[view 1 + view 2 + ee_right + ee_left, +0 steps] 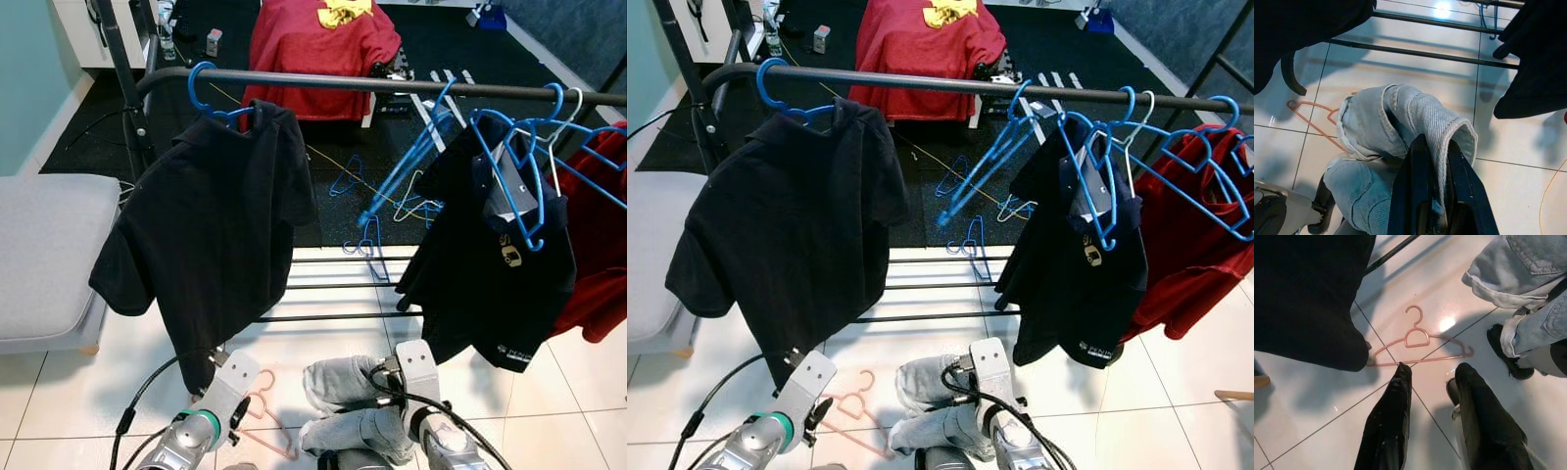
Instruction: Hang hanger
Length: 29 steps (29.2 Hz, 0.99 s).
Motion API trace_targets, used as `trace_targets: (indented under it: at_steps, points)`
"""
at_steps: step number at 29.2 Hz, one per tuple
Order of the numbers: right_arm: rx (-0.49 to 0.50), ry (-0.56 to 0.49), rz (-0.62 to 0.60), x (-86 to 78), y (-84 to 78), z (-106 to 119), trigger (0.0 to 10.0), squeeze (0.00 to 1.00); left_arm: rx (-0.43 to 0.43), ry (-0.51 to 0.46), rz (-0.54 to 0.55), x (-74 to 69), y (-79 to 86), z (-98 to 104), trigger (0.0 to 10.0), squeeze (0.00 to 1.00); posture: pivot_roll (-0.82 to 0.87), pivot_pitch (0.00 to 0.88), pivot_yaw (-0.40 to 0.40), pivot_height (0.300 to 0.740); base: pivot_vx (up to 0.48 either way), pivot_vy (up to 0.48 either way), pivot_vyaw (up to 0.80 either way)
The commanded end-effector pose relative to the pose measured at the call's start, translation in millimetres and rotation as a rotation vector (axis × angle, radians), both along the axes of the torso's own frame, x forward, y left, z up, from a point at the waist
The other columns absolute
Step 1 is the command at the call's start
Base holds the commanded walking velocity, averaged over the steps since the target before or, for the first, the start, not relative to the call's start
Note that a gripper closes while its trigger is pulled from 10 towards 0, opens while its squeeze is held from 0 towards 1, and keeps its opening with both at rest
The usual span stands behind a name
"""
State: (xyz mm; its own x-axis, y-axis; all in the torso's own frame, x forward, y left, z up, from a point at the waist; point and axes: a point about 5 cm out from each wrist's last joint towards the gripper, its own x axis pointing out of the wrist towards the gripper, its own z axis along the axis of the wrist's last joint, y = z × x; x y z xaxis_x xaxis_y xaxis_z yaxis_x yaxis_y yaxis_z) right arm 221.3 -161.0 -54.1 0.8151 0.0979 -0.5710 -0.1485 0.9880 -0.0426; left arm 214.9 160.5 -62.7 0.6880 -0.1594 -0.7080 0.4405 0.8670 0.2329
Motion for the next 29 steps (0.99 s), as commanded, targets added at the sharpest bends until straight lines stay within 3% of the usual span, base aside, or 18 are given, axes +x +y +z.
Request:
trace_targets:
  at_steps: [1,29]
  points:
    - [-0.01,0.011,-0.009,-5.3,-3.4,-3,10.0,0.0,0.001,0.003,-0.006,-1.3,-1.7,-1,10.0,0.0,-0.05,0.001,-0.002,0.74,0.0,0.0,0.0]
    - [-0.02,0.023,0.014,-6.7,-0.3,-5,10.0,0.0,0.0,0.009,0.018,-11.3,0.9,-7,10.0,0.0,-0.02,0.008,-0.01,0.74,0.0,0.0,0.0]
